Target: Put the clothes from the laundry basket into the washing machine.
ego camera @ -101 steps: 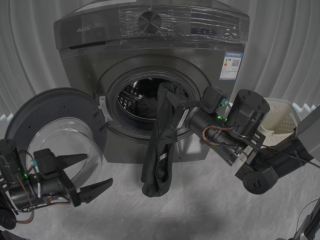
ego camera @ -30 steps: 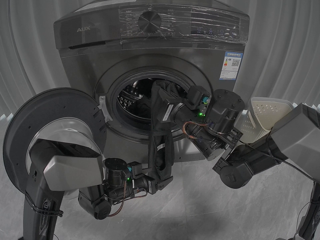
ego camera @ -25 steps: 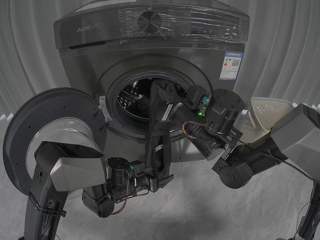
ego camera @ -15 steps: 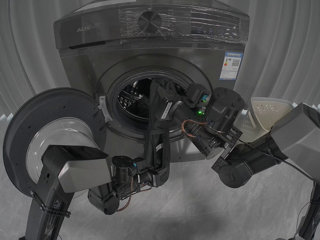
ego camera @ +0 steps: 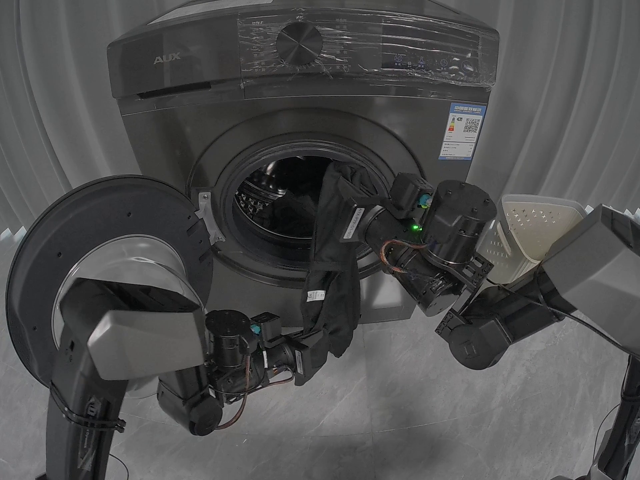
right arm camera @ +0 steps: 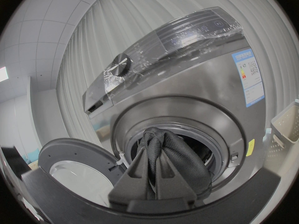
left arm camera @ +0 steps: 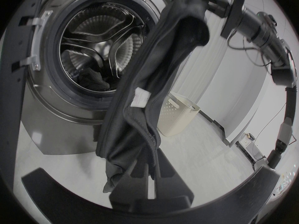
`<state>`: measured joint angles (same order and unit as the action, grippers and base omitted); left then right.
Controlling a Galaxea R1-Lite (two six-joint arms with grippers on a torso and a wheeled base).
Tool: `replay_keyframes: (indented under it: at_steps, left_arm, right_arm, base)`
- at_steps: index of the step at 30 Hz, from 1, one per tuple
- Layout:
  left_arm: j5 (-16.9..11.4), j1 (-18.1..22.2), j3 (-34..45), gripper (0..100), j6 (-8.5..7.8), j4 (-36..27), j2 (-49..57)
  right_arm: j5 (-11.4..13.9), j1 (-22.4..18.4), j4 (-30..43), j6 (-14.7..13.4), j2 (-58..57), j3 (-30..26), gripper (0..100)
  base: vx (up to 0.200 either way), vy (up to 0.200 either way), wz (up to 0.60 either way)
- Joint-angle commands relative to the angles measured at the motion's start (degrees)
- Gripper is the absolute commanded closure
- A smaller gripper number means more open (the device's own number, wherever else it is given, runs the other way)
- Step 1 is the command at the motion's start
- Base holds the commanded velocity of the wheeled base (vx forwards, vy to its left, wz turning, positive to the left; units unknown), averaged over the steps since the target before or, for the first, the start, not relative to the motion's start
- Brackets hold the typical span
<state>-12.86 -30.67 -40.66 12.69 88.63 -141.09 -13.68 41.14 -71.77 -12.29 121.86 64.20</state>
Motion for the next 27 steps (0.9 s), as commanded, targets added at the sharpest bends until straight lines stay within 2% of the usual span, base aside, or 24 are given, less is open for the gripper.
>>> replay_keyframes:
  at_steps: [1,4,6,9,10,13,15,18,19,22,27]
  left_arm:
    - [-0.85,0.61,11.83,100,-0.56,0.41,14.8]
    - [-1.11,2.63,16.66,100,-1.09,0.41,20.77]
    - [-1.2,4.04,19.3,100,-2.14,0.41,24.73]
    - [-1.55,5.45,21.93,100,-2.5,0.41,30.26]
    - [-1.55,5.45,21.93,100,-2.5,0.41,30.26]
    - [-2.34,6.77,25.45,100,-2.67,0.32,36.5]
    - [-4.28,7.38,26.33,100,-2.23,0.32,39.32]
    - [-4.72,8.26,26.15,100,-3.02,0.41,39.84]
    - [-5.16,9.05,25.54,100,-3.29,0.41,40.28]
    - [-5.16,9.4,24.92,100,-3.29,0.41,40.55]
    - [-4.8,8.7,23.96,100,-3.46,0.41,40.72]
  right_arm:
    - [1.81,-3.79,-0.13,0.16,-0.66,-7.33,100]
    - [4.1,-4.84,-1.8,0.25,-2.41,-11.9,100]
    - [5.33,-5.37,-2.59,0.33,-3.73,-14.71,100]
    - [6.03,-5.64,-2.85,0.33,-5.14,-19.64,100]
    - [6.03,-5.64,-2.85,0.33,-5.14,-19.64,100]
    - [6.12,-6.43,-5.23,0.07,-5.4,-24.47,100]
    - [5.68,-6.87,-7.51,0.25,-5.05,-26.05,100]
    - [5.24,-7.39,-7.86,0.25,-4.96,-26.67,100]
    - [4.36,-7.57,-7.86,0.25,-5.05,-28.42,100]
    - [3.31,-7.39,-7.95,0.25,-4.79,-31.15,100]
    - [4.01,-6.6,-8.21,0.07,-4.7,-34.4,100]
  base:
    - [0.0,0.0,0.0]
    - [0.0,0.0,0.0]
    - [0.0,0.0,0.0]
    - [0.0,0.0,0.0]
    - [0.0,0.0,0.0]
    - [0.0,0.0,0.0]
    - [0.0,0.0,0.0]
    - [0.0,0.0,0.0]
    - [0.0,0.0,0.0]
    - [0.0,0.0,0.0]
    - [0.0,0.0,0.0]
